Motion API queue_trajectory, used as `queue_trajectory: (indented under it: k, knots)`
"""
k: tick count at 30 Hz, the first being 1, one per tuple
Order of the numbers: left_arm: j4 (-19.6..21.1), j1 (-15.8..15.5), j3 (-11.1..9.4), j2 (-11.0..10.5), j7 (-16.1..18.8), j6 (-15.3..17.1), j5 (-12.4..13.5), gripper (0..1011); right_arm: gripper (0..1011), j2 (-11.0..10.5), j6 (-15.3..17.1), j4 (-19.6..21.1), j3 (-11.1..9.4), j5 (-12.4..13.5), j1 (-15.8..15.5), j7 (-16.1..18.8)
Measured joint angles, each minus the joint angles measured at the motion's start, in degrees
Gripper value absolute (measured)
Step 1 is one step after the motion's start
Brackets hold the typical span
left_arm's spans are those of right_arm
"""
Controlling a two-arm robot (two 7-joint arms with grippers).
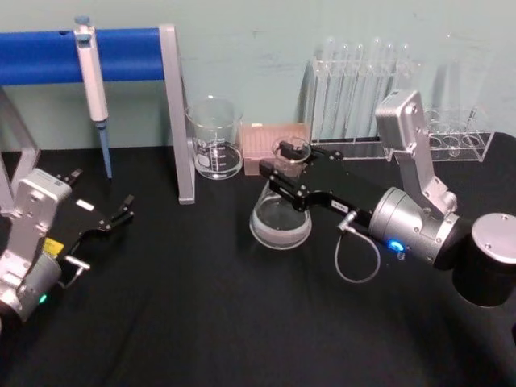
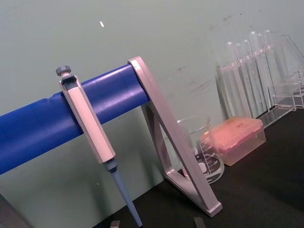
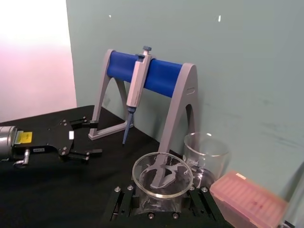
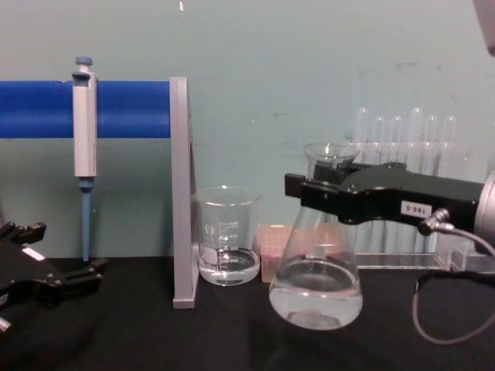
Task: Grasp the erlenmeyer flask with one hand, shake it three times, then place it back.
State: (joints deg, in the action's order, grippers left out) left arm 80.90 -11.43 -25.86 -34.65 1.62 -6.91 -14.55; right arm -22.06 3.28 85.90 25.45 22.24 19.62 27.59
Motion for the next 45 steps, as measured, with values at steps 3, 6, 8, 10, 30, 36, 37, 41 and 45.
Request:
queue_trajectory:
  k: [3,6,8,10,30,36,37,41,45]
  knots:
    - [0.00,0.00,0.00,0.00,0.00,0.00,0.00,1001,456,0.01,-0.50,-1.08,0.50,0.07,0.28,0.59]
    - [0.00,0.00,0.00,0.00,0.00,0.00,0.00,1001,456,0.13,-0.83,-1.91,0.88,0.09,0.50,0.88]
    - [0.00,0.00,0.00,0.00,0.00,0.00,0.00,1001,456,0.19,-1.00,-2.35,1.05,0.09,0.63,0.98]
    - [0.00,0.00,0.00,0.00,0.00,0.00,0.00,1001,456,0.34,-1.23,-3.10,1.29,0.08,0.84,1.07]
    - [0.00,0.00,0.00,0.00,0.00,0.00,0.00,1001,456,2.05,-2.86,-9.04,2.64,-1.60,1.93,1.15]
    - [0.00,0.00,0.00,0.00,0.00,0.00,0.00,1001,456,2.45,-2.91,-10.02,2.69,-1.92,2.04,1.24]
    - [0.00,0.00,0.00,0.00,0.00,0.00,0.00,1001,456,2.49,-2.91,-10.09,2.69,-1.92,2.04,1.28]
    - [0.00,0.00,0.00,0.00,0.00,0.00,0.00,1001,456,2.65,-2.85,-10.23,2.69,-1.94,2.03,1.34]
    - [0.00,0.00,0.00,0.00,0.00,0.00,0.00,1001,456,2.71,-2.63,-10.27,2.68,-1.95,1.83,1.34]
